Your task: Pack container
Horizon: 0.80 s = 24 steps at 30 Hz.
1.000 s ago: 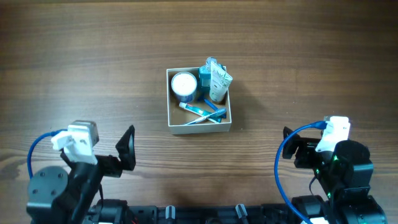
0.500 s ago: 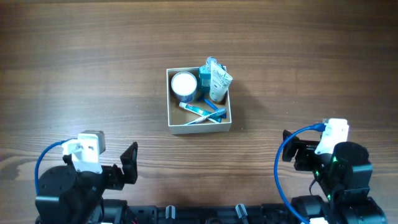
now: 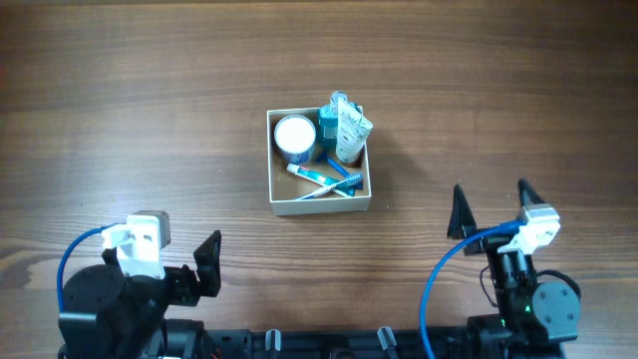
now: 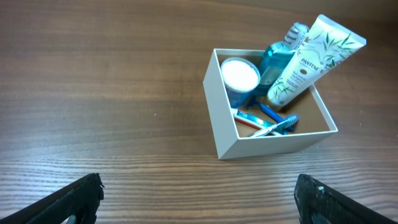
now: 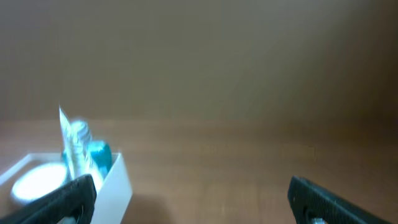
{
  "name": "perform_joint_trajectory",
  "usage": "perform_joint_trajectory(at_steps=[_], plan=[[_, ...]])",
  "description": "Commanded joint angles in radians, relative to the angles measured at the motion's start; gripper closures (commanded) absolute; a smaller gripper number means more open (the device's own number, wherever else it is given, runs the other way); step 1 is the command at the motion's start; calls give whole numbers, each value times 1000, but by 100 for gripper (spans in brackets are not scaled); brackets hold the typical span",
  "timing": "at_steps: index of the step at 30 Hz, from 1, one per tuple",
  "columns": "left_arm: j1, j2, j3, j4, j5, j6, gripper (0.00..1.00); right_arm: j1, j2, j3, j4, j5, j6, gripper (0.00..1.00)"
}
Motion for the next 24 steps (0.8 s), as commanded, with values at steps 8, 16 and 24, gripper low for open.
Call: perform_joint_trajectory(at_steps=[8, 16, 24], plan=[[-5, -4, -3, 3, 15, 13, 0, -3, -18, -226, 146, -60, -92, 0], [-5, -4, -3, 3, 15, 13, 0, -3, -13, -226, 146, -60, -91, 0], [-5, -4, -3, 3, 15, 13, 0, -3, -13, -226, 146, -60, -91, 0]])
